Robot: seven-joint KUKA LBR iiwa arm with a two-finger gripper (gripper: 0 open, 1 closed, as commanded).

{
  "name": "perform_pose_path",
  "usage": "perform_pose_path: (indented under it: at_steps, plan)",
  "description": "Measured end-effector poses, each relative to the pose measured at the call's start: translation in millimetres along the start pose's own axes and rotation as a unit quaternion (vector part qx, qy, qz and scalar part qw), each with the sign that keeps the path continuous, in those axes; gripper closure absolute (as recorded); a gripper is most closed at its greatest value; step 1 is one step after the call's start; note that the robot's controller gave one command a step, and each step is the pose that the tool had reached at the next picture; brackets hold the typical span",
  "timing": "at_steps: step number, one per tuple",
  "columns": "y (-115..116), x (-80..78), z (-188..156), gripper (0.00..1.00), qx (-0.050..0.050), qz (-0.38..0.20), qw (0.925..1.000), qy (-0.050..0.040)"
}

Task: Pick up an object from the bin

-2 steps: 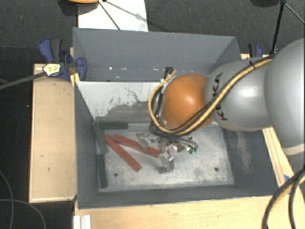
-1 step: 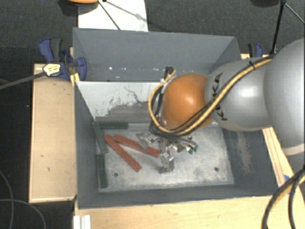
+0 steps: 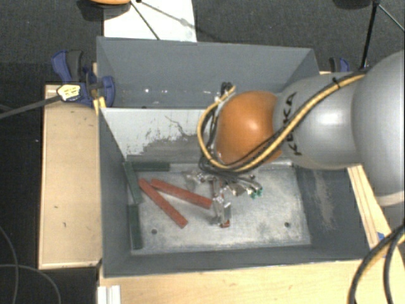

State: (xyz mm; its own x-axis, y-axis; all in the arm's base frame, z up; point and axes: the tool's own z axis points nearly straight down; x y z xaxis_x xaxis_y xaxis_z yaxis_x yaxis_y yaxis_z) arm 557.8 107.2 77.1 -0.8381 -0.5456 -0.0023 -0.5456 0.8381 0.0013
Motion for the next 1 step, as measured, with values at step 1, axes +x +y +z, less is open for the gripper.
perform_pose_path:
  at_steps: [1]
  plan:
    - [-3.5, -31.5, -3.3, 0.0, 0.001, 0.069, 0.9976, -0.0006]
